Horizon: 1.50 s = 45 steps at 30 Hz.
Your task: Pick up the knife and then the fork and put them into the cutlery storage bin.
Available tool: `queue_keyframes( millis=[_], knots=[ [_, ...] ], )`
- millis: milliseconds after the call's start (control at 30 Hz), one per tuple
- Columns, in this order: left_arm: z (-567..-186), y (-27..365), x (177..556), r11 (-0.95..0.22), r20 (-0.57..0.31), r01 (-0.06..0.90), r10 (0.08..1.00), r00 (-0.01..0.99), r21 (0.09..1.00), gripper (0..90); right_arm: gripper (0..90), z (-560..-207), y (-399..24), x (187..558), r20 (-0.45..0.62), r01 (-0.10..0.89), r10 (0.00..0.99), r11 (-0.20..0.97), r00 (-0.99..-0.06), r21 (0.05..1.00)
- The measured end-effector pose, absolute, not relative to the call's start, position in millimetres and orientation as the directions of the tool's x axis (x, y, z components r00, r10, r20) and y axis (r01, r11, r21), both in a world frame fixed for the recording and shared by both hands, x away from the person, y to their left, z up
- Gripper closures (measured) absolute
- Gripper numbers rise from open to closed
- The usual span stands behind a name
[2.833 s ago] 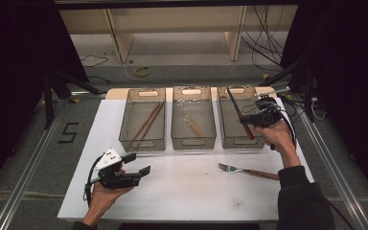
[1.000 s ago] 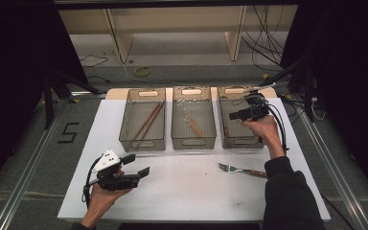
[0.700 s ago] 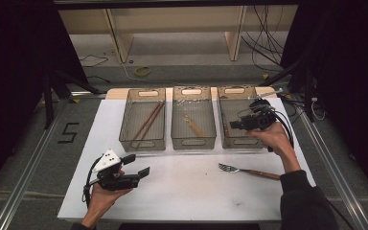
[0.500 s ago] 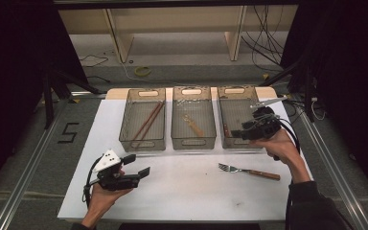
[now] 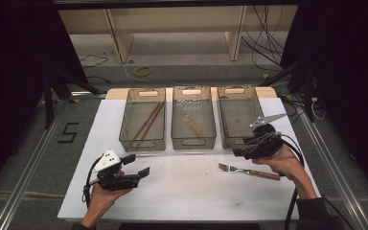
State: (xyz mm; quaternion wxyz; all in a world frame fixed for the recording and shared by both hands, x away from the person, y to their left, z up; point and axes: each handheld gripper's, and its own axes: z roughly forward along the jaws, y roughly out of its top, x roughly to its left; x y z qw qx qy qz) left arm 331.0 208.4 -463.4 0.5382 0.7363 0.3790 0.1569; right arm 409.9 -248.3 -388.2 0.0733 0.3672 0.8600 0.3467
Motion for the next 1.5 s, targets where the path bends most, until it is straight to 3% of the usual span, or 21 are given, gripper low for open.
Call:
queue_keyframes(
  millis=[667, 1500],
  knots=[
    [-463, 208, 331, -0.136, -0.174, 0.384, 0.722, 0.670, 0.913, 21.3, 34.5, -423, -274, 401, 0.097, 0.645, 0.708, 0.567, -0.700, 0.512],
    [-463, 208, 331, -0.136, -0.174, 0.383, 0.722, 0.670, 0.914, 21.3, 50.2, -450, -283, 402, 0.059, 0.663, 0.695, 0.654, -0.717, 0.364]
  ],
)
